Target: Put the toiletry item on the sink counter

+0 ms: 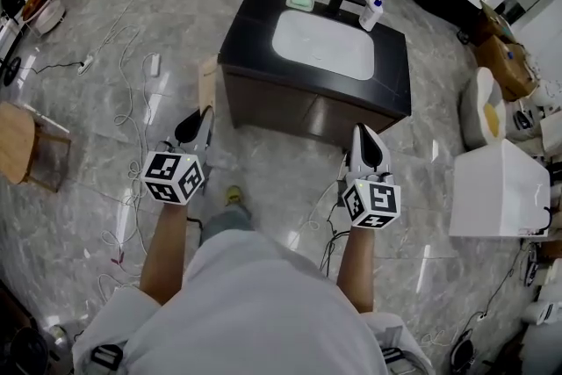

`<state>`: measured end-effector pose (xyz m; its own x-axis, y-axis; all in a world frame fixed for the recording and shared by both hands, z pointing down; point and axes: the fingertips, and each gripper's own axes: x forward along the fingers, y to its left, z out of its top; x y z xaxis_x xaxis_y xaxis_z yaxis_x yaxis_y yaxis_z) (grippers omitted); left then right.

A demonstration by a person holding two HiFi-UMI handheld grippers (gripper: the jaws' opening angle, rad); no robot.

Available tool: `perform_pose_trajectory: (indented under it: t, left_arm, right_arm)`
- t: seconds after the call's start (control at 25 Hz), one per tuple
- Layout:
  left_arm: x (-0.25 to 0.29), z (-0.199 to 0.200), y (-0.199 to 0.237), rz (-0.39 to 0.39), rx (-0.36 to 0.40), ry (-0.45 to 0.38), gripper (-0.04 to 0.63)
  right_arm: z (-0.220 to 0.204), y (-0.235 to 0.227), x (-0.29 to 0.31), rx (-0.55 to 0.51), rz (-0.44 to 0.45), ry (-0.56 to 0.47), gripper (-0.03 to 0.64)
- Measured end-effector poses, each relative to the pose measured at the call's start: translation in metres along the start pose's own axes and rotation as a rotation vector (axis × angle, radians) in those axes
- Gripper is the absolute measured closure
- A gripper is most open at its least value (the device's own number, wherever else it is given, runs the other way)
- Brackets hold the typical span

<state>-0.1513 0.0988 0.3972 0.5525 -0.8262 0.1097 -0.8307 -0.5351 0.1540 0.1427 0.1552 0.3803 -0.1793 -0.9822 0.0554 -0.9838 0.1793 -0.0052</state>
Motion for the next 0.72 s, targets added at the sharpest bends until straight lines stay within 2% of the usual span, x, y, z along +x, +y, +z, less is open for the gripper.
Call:
perform_pose_trajectory:
  t: [0.36,0.72]
  left_arm:
    - [0.078,0.029,0.083,-0.07,-0.012,0.027,0.577]
    - [0.123,0.034,0.127,-0.124,-0.032,0.052,0.577]
  right_arm:
    - [0.023,0.017,0.114,-0.012,-0.066,0.005,0.614]
    - [0.02,0.026,0.159,0.004,-0.12,0.031,0.614]
